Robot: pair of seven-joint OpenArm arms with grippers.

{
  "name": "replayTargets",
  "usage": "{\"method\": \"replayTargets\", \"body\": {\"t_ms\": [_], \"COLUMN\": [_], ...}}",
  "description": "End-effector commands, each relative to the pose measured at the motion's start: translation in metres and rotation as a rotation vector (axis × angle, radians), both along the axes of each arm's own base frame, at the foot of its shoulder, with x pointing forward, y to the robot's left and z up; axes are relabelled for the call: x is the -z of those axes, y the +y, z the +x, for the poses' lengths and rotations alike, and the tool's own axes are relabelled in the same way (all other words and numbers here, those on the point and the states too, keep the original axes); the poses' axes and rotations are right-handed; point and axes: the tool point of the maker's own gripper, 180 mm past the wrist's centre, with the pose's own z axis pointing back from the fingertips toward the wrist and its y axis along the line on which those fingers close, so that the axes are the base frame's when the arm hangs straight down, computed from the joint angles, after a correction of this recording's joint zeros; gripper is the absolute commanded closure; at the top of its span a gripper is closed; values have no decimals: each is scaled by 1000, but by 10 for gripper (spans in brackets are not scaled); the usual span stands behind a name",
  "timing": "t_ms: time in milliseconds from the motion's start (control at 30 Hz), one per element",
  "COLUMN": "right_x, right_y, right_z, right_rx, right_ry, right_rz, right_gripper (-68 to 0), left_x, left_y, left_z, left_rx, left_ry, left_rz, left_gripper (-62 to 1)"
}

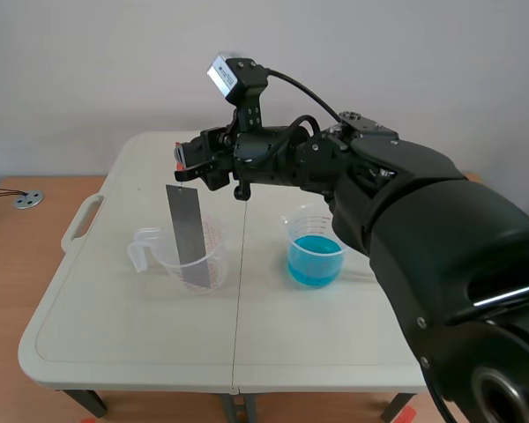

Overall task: Hold the metal plate by the orange handle, dip it into the blue solution, take it out and point at it, then put the plate back in the beaker on the left.
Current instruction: 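Lift the metal plate out of the left beaker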

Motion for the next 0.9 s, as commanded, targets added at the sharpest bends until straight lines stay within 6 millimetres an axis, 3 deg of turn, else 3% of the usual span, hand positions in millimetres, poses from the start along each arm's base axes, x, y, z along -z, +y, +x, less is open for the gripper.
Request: {"method": "replayTargets", "body": {"t_ms": [0, 167, 867], "right_x": [-21, -27, -75], "right_y": [-5, -14, -8], "right_z": [9, 14, 11], "right_rx": [9, 28, -4], "right_ry": [-57, -89, -236], "right_rz": [32, 45, 21], "right_gripper": [-13, -13, -13], "left_x": [-7, -7, -7], "left_y": [-6, -6, -6], "left_z": [3, 3, 3], "left_rx": [0, 0, 0], "left_ry": [-22, -22, -22], "left_rz": [-28, -28, -28], "left_gripper": [-16, -16, -16]}}
